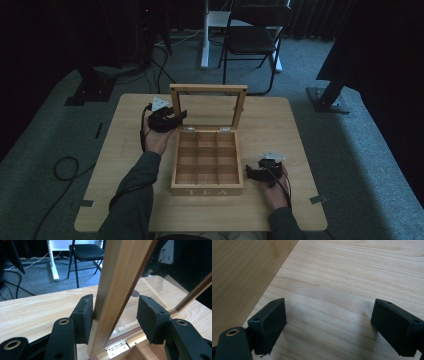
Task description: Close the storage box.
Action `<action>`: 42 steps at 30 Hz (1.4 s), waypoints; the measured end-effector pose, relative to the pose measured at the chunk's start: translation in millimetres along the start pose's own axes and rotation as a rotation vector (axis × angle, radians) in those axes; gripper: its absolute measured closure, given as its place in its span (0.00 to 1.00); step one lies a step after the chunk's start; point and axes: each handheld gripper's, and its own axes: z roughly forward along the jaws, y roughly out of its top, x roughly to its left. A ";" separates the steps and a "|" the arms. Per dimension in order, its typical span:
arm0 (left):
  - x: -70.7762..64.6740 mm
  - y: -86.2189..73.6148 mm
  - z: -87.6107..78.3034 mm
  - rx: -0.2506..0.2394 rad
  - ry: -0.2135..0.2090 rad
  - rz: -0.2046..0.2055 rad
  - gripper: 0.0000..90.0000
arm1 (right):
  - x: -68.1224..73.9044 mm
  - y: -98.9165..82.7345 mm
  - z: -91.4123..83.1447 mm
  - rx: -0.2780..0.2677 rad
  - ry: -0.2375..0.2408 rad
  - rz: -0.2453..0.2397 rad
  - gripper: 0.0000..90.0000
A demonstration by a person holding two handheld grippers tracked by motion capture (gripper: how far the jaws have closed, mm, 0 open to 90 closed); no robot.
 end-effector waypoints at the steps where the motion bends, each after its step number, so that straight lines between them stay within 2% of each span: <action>1: -0.5 0.4 -1.8 0.001 0.005 0.003 0.55 | 0.0 0.0 0.0 0.000 0.000 0.000 0.14; 5: -1.1 0.5 -9.5 0.000 0.015 0.007 0.59 | 0.0 0.0 0.0 0.000 0.000 0.000 0.14; 9: -0.2 1.7 -21.1 -0.018 0.015 -0.007 0.64 | 0.0 0.0 0.0 0.000 0.000 0.000 0.14; 13: -6.8 3.0 -27.1 -0.011 0.025 0.024 0.66 | 0.0 0.0 0.0 0.000 0.000 0.000 0.14; 21: -10.8 6.6 -41.0 -0.019 0.001 -0.004 0.65 | 0.0 0.0 0.1 -0.002 -0.002 0.000 0.14; 29: -13.2 -0.8 -46.7 -0.017 -0.018 -0.037 0.65 | 0.3 0.0 -0.1 0.000 0.000 0.003 0.14; 42: -19.5 -4.9 -55.6 0.006 -0.019 -0.040 0.65 | 0.2 0.0 0.1 -0.002 -0.002 0.001 0.14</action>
